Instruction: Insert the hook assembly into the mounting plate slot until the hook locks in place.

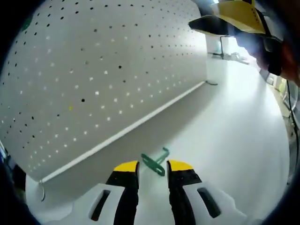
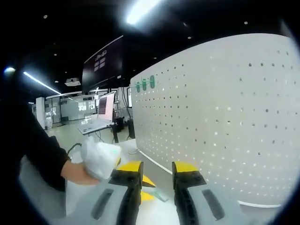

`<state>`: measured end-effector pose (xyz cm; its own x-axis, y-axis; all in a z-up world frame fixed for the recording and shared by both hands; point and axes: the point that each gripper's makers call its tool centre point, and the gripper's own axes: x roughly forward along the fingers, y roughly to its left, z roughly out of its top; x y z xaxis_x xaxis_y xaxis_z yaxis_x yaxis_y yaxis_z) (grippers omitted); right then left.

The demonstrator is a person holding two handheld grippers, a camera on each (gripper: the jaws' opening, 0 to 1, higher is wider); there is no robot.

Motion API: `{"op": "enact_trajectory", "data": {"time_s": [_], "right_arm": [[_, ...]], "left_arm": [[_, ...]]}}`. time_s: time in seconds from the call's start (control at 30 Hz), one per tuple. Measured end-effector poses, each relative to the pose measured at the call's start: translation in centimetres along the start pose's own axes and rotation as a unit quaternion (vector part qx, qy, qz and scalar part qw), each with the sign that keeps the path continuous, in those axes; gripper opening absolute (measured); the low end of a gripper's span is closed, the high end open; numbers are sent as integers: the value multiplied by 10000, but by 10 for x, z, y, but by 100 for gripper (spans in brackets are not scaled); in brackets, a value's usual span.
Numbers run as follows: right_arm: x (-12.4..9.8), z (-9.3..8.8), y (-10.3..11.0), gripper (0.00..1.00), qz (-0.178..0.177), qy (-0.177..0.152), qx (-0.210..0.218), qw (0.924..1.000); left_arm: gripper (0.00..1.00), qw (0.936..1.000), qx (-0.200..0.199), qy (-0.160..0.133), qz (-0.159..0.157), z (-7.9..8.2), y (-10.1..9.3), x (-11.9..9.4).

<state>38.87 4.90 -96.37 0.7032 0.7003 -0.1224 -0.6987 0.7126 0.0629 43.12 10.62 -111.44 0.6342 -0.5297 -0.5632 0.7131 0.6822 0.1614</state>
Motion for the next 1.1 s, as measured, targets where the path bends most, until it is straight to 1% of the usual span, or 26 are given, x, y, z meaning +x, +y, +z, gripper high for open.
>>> {"op": "enact_trajectory", "data": {"time_s": [0.2, 0.33, 0.4, 0.5, 0.57, 0.63, 0.73, 0.9, 1.0, 1.1], "right_arm": [[0, 0, 1, 23, 13, 18, -24, 10000], [0, 2, 1, 23, 0, -2, -42, 10000], [-1, 2, 1, 23, -6, -8, -36, 10000], [-1, 1, 1, 23, 2, -13, -11, 10000], [-1, 1, 0, 23, 5, -9, 7, 10000], [-1, 0, -1, 23, 3, -27, 89, 10000], [-1, 0, -2, 23, 1, -69, 181, 9998], [1, -5, -2, 23, 5, -10, 240, 9997], [1, -7, -2, 23, 10, 25, 248, 9997], [1, -7, -1, 23, 12, 16, 233, 9997]], "left_arm": [[23, 9999, -48, 3, 147, -5, 17, -9], [22, 9998, -87, 28, 203, -9, 22, -13], [22, 9998, -46, 28, 198, -9, 21, -12], [22, 9999, 78, -34, 138, -3, 15, -10], [20, 9997, 194, -76, 95, 1, 11, -9], [17, 9996, 277, -47, 91, 1, 10, -7], [16, 9998, 187, -1, 41, 0, 9, -6], [10, 9994, 332, -2, -33, 2, 7, -4], [10, 9995, 329, -9, -30, 5, 7, -3], [10, 9993, 362, 46, -65, 5, 6, 2]]}}
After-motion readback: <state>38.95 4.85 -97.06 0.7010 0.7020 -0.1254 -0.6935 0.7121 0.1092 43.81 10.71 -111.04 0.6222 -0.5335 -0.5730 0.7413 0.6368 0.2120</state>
